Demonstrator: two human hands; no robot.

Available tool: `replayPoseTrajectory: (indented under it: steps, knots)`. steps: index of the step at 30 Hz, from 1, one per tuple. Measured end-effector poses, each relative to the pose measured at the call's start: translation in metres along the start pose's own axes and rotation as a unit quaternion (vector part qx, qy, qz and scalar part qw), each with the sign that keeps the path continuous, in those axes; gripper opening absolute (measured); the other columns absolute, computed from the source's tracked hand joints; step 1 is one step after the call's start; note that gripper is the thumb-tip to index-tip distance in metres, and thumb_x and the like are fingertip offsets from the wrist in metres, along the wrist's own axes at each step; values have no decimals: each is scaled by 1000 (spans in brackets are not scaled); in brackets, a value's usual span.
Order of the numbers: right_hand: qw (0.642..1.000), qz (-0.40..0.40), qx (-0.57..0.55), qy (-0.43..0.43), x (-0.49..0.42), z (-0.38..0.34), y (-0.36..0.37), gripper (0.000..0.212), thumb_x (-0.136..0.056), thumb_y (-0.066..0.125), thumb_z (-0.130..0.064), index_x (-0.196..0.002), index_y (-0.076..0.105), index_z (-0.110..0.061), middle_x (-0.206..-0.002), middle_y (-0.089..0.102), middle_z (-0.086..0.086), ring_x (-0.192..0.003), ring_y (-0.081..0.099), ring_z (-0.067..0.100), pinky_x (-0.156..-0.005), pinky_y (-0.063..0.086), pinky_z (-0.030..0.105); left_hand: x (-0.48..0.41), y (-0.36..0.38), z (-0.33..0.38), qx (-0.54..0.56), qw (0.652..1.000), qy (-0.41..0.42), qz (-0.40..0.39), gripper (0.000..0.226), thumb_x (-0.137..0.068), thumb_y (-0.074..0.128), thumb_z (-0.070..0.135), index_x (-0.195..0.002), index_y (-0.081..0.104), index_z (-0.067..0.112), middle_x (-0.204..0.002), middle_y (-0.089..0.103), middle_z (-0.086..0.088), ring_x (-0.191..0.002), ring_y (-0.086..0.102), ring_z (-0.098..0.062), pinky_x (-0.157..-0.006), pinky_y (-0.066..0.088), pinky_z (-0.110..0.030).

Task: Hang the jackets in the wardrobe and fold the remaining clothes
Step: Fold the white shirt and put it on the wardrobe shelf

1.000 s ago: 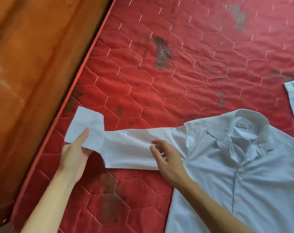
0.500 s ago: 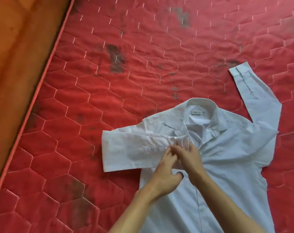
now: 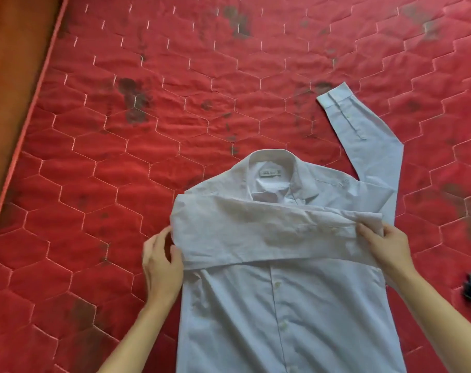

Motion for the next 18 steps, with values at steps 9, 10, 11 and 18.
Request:
replayPoseTrajectory:
  steps: [9,10,11,18]
  knots:
    - [989,-38,138,-40,-24,25,10,43,-85,62,-7,-127,59,-14,-119,67,7,-107,63,29,-93,50,44,-4,44,-34,55,979,-192,-45,35,-88,73,25,-117,63,6,-107,68,-9,-102,63,-33,-83,50,-41]
    - [989,-31,136,-44,-24,25,9,42,-85,60,-5,-126,60,-14,-118,68,8,-107,63,30,-94,50,44,-7,40,-38,62,978,-198,-24,33,-86,75,22,-112,65,5,-104,69,-11,-99,65,-34,-80,51,-41]
    - [990,-19,129,-44,-24,26,6,41,-86,59,-4,-126,61,-13,-117,69,9,-107,64,30,-94,50,43,-9,34,-39,67,977,-202,-3,32,-83,78,18,-110,67,4,-102,70,-13,-98,66,-36,-78,51,-41]
    - [994,24,107,-11,-33,37,-13,38,-89,66,-10,-126,60,-8,-118,66,13,-108,62,27,-94,45,33,-16,27,9,-93,989,-115,12,86,-77,82,11,-148,33,7,-136,42,-29,-121,44,-46,-101,39,-52]
Point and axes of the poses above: each hand's wrist, its own x-axis away from the middle knuckle, its own y-axis out of the palm, z = x × y, the point moved 10 cm from there along -x, towards the middle knuckle
